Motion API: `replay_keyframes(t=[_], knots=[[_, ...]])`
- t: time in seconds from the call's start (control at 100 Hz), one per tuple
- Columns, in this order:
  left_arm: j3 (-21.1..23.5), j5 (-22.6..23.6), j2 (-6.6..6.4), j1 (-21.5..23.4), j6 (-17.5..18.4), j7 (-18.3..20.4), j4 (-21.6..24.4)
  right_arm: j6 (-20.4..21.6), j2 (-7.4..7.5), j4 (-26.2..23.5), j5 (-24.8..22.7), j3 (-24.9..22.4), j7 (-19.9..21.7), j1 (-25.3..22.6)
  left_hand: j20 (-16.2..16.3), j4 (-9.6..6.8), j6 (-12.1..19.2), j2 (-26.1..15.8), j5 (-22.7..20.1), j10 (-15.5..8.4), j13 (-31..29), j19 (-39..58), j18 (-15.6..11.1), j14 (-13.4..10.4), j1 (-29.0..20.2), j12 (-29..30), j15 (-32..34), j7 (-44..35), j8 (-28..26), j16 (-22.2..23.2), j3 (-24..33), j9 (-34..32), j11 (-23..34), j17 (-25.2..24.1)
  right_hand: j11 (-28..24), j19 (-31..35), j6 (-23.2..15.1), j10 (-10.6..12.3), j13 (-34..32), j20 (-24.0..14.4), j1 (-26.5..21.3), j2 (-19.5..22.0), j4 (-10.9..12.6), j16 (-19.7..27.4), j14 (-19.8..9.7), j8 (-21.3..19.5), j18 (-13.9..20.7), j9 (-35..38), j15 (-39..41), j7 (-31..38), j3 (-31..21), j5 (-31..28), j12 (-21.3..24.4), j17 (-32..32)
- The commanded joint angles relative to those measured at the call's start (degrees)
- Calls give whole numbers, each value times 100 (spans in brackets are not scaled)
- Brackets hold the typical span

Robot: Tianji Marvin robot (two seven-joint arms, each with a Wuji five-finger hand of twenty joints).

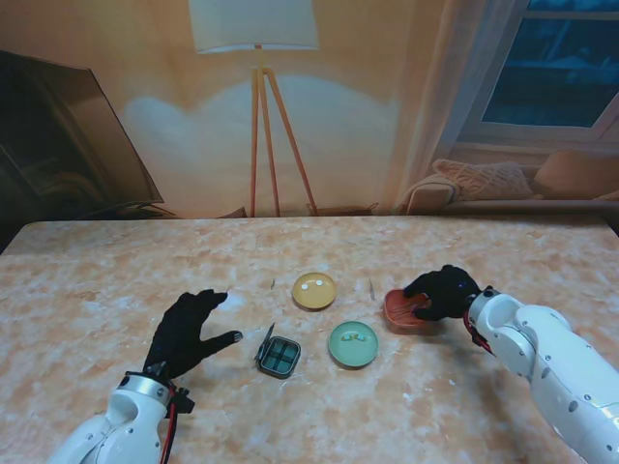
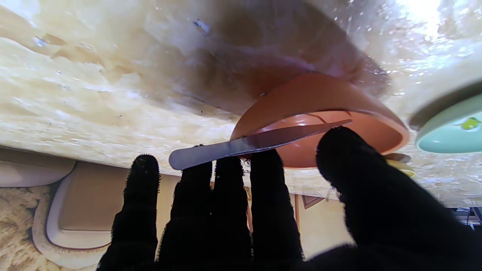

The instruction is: Refill the pill box with tweezers

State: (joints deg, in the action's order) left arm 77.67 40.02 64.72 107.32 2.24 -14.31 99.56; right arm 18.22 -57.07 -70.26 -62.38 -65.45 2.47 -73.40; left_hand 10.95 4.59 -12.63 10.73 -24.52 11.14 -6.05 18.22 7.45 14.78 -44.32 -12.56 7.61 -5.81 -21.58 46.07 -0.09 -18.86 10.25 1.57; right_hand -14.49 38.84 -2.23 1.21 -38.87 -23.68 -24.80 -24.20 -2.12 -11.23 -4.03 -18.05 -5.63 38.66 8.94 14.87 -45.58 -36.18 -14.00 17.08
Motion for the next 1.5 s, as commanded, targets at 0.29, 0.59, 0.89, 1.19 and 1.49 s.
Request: replay_keyframes(t=[0.29, 0.59, 0.89, 1.19, 1.49], knots=[[-29, -46, 30, -32, -21, 46, -65, -50, -13, 254, -37, 271, -93, 78, 7, -172, 110, -210, -176, -143, 19, 57, -263, -148, 69, 7, -6, -85, -86, 15, -101, -132, 41, 0, -391, 1083, -219, 151, -587, -55, -415, -80, -222, -320, -11, -5, 540, 450, 556, 338, -208, -308, -18, 417], [-25, -117, 42, -13, -19, 18, -111, -187, -63, 449, 138, 508, -377, 125, 33, -157, 121, -308, -205, -151, -22, 107, -265, -152, 152, -2, -4, -95, -94, 59, -139, -166, 59, -3, -852, 1950, -252, 43, -1017, -501, -869, 58, -348, -737, 135, 97, 878, 837, 1445, 715, -19, -549, -226, 875], [-23, -177, 54, -2, 16, -20, -149, -301, -140, 500, 368, 591, -590, 118, 39, -146, 101, -384, -251, -136, -22, 122, -276, -130, 238, -7, -12, -106, -99, 78, -158, -189, 61, -10, -1503, 2844, 18, -421, -1569, -1182, -1687, 118, -673, -1348, 420, 1356, 1143, 1277, 3168, 2350, 424, -554, -567, 1771], [-13, -225, 67, 21, 15, -57, -172, -332, -171, 535, 470, 625, -677, 115, 37, -144, 103, -423, -273, -141, -7, 122, -281, -106, 208, -8, -14, -107, -98, 94, -151, -189, 61, -22, -1845, 3308, -45, -651, -2048, -1670, -2105, -225, -639, -1652, 304, 1674, 1325, 1685, 4084, 3368, -185, -673, -968, 2370], [6, -254, 70, 52, 27, -55, -182, -379, -179, 480, 419, 533, -788, 27, 45, -145, 90, -434, -285, -133, -10, 139, -268, -58, 184, -6, -5, -102, -92, 133, -154, -188, 61, -23, -2144, 3645, -103, -821, -2314, -1999, -2202, -430, -658, -1890, 186, 1388, 1368, 1927, 4703, 3682, -573, -894, -1382, 2732]])
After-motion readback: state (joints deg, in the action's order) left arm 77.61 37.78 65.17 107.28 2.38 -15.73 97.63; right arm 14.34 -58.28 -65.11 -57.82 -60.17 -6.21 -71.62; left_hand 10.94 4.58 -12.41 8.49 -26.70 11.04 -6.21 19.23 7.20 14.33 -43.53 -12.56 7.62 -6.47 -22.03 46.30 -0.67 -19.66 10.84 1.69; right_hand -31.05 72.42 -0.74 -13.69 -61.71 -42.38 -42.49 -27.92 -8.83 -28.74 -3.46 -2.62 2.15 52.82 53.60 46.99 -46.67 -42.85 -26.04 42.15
